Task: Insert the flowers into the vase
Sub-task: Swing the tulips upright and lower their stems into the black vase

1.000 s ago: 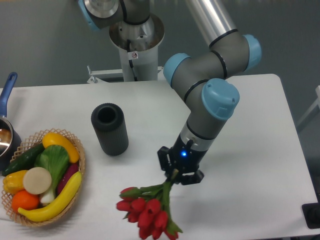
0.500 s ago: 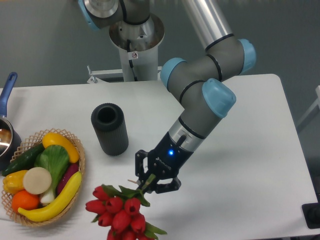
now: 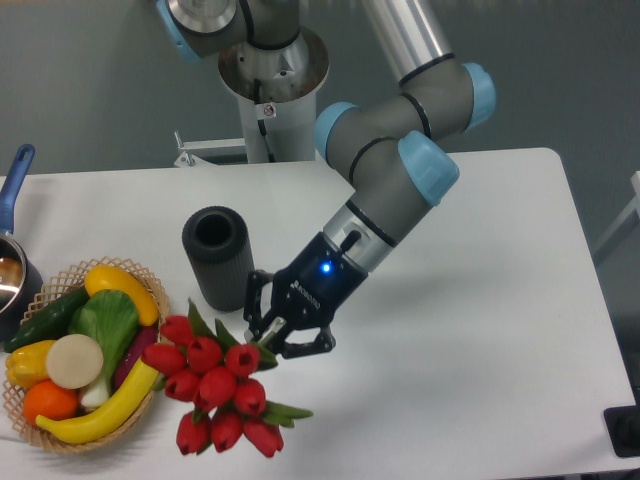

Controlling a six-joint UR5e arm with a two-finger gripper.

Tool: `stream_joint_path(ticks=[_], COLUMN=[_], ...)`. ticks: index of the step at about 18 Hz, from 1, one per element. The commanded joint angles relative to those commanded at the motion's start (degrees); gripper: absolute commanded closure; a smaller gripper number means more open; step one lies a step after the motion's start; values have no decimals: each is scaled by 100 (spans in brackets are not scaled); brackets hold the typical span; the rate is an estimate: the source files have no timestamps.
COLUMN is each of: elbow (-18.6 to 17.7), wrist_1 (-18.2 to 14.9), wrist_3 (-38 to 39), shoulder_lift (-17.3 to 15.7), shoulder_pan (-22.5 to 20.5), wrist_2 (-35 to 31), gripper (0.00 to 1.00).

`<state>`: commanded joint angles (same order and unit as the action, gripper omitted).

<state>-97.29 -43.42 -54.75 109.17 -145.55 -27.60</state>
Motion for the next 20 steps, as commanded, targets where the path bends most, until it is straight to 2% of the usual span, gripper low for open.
stream_joint_path(ticks=[7,13,16,20], elbow=[-141,-869,-1063,-1309], wrist_1=[35,35,44,44], wrist_3=[0,-18,-18,-26], shoulder_lift=[-343,-1186,-1441,-1775], shoulder_pan=[-35,-264,-360,-378], wrist_2=[570,1195,1467,1485], gripper=[92,90,90,95])
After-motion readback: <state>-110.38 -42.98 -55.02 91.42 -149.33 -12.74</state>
